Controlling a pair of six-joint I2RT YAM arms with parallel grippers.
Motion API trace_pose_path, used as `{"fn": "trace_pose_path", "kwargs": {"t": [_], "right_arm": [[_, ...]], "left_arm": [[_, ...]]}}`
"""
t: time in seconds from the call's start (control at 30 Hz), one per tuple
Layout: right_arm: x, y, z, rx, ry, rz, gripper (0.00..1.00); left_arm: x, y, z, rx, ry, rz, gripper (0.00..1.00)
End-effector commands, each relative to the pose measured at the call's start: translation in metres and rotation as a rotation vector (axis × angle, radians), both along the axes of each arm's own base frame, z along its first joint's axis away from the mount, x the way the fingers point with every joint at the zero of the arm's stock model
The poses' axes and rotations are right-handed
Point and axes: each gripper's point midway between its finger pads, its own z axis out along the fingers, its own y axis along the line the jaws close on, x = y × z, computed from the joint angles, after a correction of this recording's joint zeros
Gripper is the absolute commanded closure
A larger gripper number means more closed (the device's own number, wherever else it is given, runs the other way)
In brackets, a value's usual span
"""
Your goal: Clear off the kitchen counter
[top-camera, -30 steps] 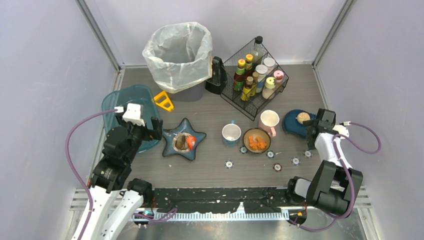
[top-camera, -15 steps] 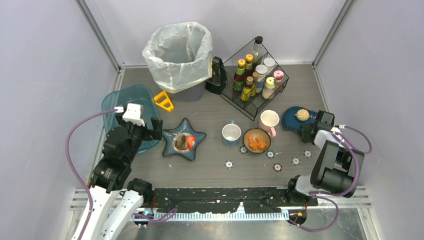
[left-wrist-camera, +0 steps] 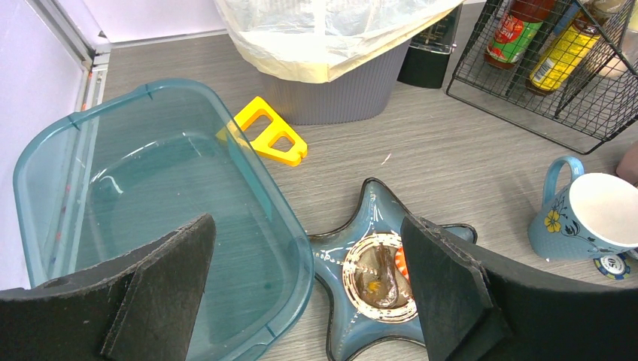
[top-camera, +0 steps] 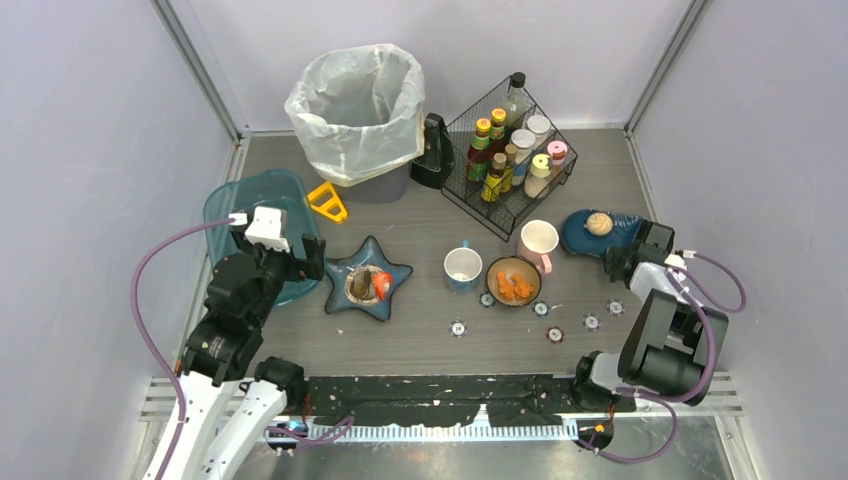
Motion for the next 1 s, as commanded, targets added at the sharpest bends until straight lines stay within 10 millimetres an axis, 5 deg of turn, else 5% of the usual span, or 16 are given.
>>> {"fn": "trace_pose_path", "kwargs": {"t": [0.0,0.43,0.77,0.97], "right_arm": [[0.008,-0.010,0.050,-0.069,-0.109,-0.027,0.95],[0.012,-0.008,0.157,-0.179,-0.330,0.012,0.94],[0.026,0.048,0.215,-0.168,-0.391,0.360,0.95],[0.028,0.112,0.235,-0.178,-0.425,0.596,0.94]], "left_arm": [[0.000,-0.004,0.021,-0.030,-0.056,-0.016,0.05],[0.001,-0.005,0.019,-0.029,-0.049,-0.019,0.05],[0.001,-0.015,0.020,-0.079,-0.030,-0.056,0.03],[0.000,-0.041,0.023,-0.229,0.041,-0.134,0.03]]}}
